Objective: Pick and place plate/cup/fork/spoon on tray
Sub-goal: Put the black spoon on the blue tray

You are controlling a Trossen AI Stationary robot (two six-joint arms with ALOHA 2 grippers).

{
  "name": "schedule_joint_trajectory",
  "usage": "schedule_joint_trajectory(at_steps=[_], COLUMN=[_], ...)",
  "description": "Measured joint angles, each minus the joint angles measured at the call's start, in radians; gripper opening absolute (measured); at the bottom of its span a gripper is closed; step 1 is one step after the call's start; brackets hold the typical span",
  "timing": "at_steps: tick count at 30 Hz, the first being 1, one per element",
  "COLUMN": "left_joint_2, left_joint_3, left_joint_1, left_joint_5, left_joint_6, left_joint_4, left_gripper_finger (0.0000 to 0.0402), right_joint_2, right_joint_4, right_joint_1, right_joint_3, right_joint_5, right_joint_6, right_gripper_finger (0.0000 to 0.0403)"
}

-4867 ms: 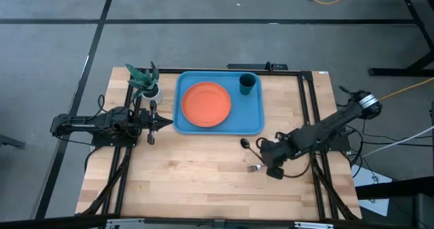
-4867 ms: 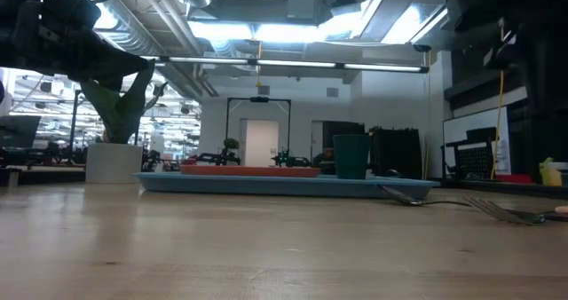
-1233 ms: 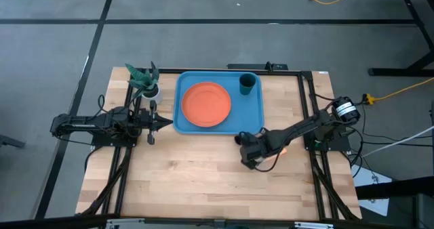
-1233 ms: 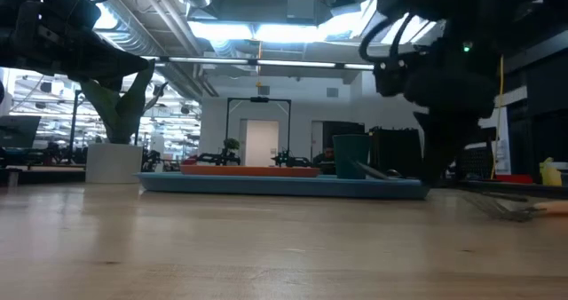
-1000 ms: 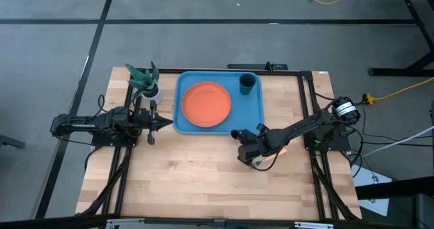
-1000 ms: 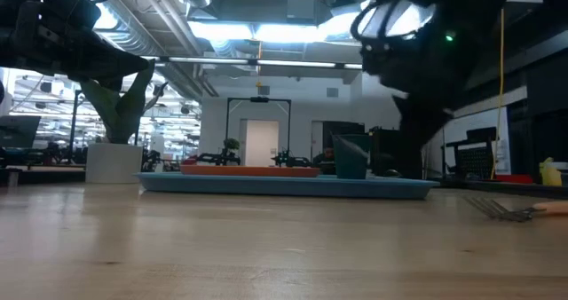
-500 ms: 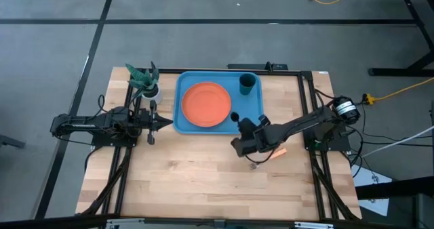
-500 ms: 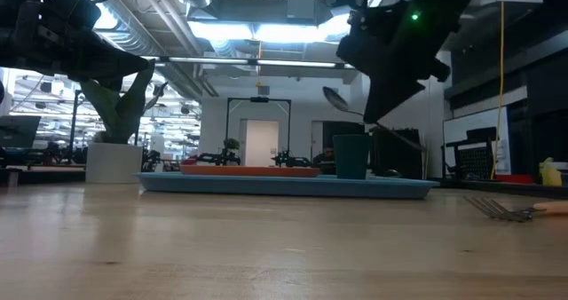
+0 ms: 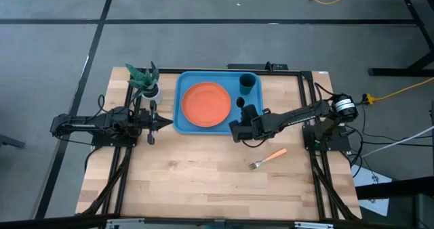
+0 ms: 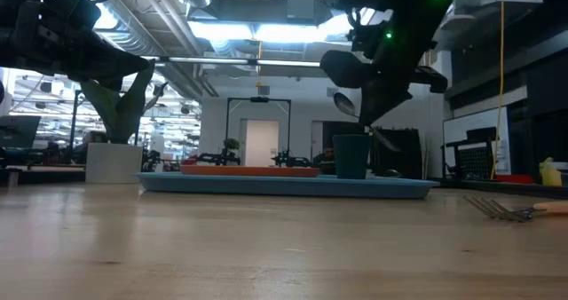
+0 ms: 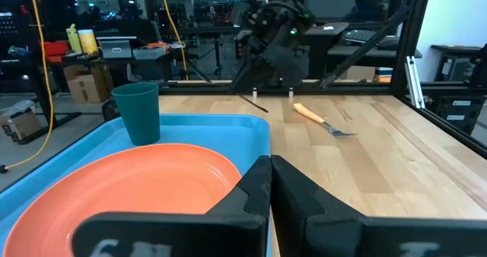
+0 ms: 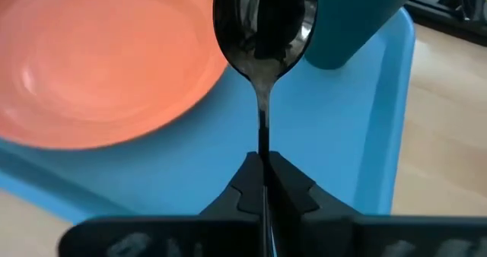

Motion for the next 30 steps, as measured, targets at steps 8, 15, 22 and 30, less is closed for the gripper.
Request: schedule_joint_trajectory(at_steps=[8,15,22,30], left_joint_2=[0.0,0.0,0.0,0.0], left_joint_3=[0.0,0.0,0.0,0.0], left_joint_1=[0.0,0.0,0.0,0.0], left_joint_5=[0.0,0.0,0.0,0.0], left_joint_6=[0.0,0.0,0.0,0.0], left_joint_4=[0.0,0.0,0.0,0.0], left_gripper_finger=[0.0,0.0,0.0,0.0], right_joint_2=[0.0,0.0,-0.002,-0.002], right_joint_4=[-0.057,-0.118,-0.101,-0.059], right_joint_1=[-0.004,-0.043,-0.128,-0.184], right_joint_3=[0.0,-0.002,-0.029,-0.071], right_joint_5=[-0.012,-0.066,-0.096,-0.149], right_joint_6=[0.063,0.184,0.183,0.172], right_gripper_finger=[0.0006,0.0006,0.0006,0.0006])
